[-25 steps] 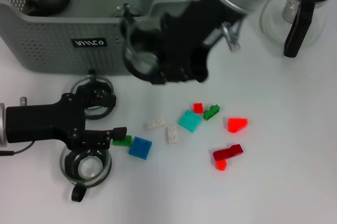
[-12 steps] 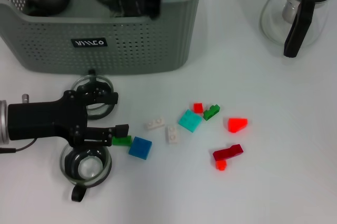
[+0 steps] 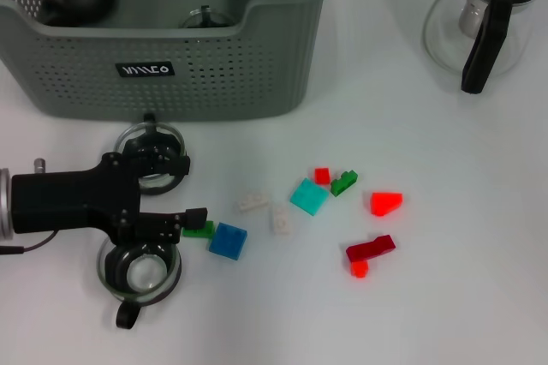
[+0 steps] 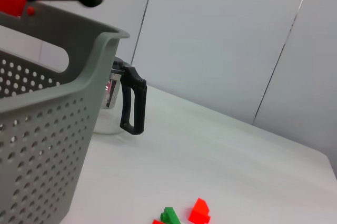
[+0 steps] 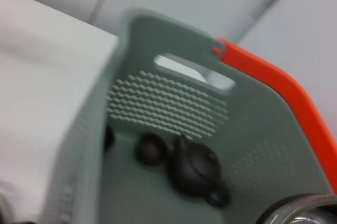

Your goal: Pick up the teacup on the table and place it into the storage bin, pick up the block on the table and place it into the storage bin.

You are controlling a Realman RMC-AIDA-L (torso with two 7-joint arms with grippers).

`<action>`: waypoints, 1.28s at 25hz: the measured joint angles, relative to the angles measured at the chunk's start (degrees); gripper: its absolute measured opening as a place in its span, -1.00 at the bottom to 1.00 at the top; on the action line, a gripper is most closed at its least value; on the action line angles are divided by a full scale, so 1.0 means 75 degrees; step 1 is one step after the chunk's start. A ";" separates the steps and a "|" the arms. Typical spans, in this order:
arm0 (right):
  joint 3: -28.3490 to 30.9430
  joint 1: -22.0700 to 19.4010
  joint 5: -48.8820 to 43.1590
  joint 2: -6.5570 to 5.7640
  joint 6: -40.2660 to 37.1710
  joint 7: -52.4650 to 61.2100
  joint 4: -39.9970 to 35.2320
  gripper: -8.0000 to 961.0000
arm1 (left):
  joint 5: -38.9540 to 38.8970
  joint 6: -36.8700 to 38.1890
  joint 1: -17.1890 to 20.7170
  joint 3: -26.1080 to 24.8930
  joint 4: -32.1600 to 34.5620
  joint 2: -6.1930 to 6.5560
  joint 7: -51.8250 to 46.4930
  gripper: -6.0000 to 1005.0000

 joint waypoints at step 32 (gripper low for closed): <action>-0.0144 0.0097 0.1865 0.0025 0.2022 -0.2211 0.2135 -0.86 | 0.0000 -0.0101 0.0048 0.0001 -0.0198 -0.0038 0.0016 0.75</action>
